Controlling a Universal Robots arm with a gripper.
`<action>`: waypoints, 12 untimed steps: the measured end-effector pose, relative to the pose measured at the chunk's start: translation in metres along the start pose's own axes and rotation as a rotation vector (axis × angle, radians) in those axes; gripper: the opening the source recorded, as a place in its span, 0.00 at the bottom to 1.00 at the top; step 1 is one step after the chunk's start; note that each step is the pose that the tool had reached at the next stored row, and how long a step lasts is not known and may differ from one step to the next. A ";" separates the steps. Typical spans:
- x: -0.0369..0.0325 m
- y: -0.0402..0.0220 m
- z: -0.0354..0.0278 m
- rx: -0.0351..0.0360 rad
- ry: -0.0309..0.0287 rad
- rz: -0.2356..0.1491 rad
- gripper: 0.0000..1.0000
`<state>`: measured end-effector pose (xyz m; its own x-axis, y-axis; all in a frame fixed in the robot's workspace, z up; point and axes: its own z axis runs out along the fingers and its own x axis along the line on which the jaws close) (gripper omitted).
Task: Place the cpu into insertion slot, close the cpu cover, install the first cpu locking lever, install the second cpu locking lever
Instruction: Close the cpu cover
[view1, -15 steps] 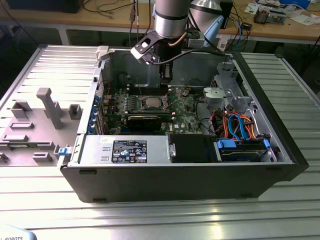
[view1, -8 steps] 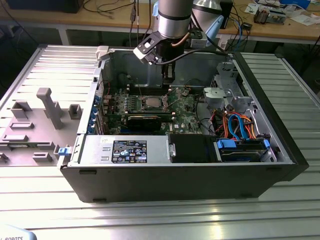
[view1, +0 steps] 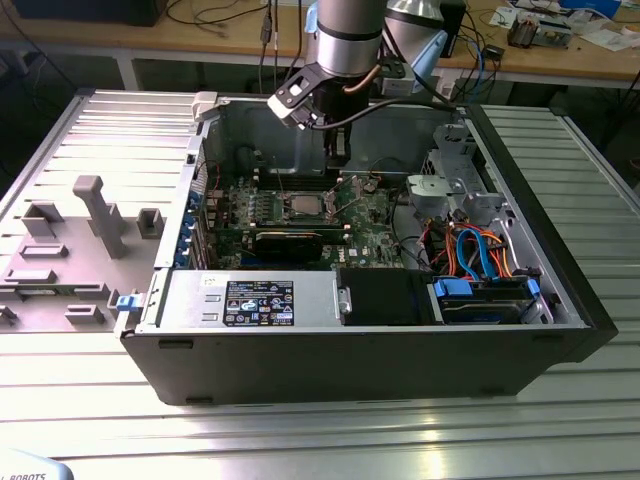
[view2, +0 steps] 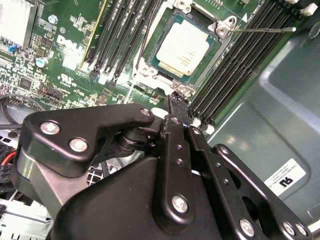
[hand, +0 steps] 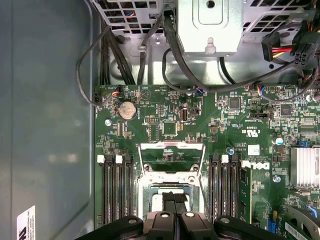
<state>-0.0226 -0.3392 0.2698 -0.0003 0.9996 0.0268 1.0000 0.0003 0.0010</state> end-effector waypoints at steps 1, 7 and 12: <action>0.0000 0.0010 0.0000 0.0000 0.0000 0.000 0.11; 0.0000 0.0112 0.0000 0.0000 0.0000 0.000 0.11; 0.0000 0.0172 0.0000 0.0000 0.0001 0.000 0.11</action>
<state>-0.0054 -0.3392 0.2698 -0.0002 0.9996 0.0268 1.0000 0.0001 0.0011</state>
